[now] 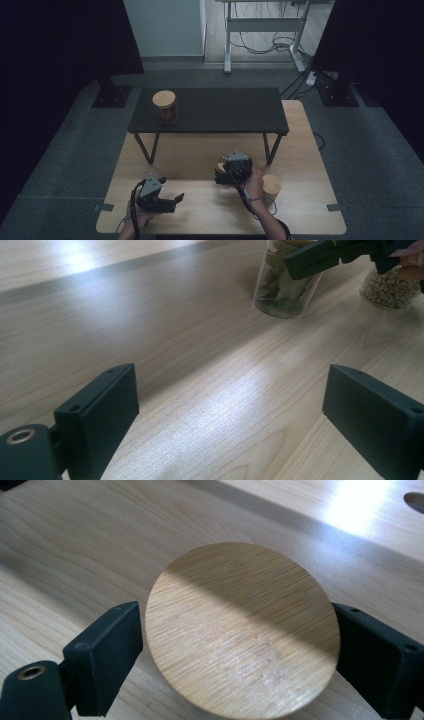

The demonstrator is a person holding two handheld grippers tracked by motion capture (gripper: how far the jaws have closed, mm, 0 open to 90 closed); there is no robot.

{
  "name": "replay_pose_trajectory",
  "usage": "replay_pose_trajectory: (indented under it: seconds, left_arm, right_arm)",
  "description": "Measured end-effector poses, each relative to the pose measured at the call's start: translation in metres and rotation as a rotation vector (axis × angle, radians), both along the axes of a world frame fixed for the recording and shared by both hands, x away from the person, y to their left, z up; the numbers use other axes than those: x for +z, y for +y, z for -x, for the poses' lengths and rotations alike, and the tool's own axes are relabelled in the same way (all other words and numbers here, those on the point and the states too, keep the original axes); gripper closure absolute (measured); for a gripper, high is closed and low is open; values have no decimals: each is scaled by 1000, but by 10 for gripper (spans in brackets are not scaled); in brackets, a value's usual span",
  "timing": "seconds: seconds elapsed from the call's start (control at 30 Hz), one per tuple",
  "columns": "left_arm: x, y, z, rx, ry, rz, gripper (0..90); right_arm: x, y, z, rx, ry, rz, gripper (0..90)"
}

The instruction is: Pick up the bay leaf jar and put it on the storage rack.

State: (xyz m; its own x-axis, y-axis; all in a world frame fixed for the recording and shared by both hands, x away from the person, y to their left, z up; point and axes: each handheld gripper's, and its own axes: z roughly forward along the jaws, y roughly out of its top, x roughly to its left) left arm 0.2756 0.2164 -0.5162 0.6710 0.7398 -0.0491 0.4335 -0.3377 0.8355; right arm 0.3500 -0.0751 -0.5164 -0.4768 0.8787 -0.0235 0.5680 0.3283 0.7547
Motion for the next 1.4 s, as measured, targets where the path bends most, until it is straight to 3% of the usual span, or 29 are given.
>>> replay_pose_trajectory:
  seconds: [0.27, 0.9, 1.4]
  left_arm:
    - [0, 0, 0, -1, 0, -1, 76]
    - [-1, -1, 0, 0, 1, -4, 76]
    - [-1, -1, -1, 0, 3, -6, 76]
  right_arm:
    - [-4, 3, -4, -30, 1, 14, 122]
    - [-15, 2, -13, -27, 60, -60, 235]
    - [-17, 2, -12, -29, 36, -61, 248]
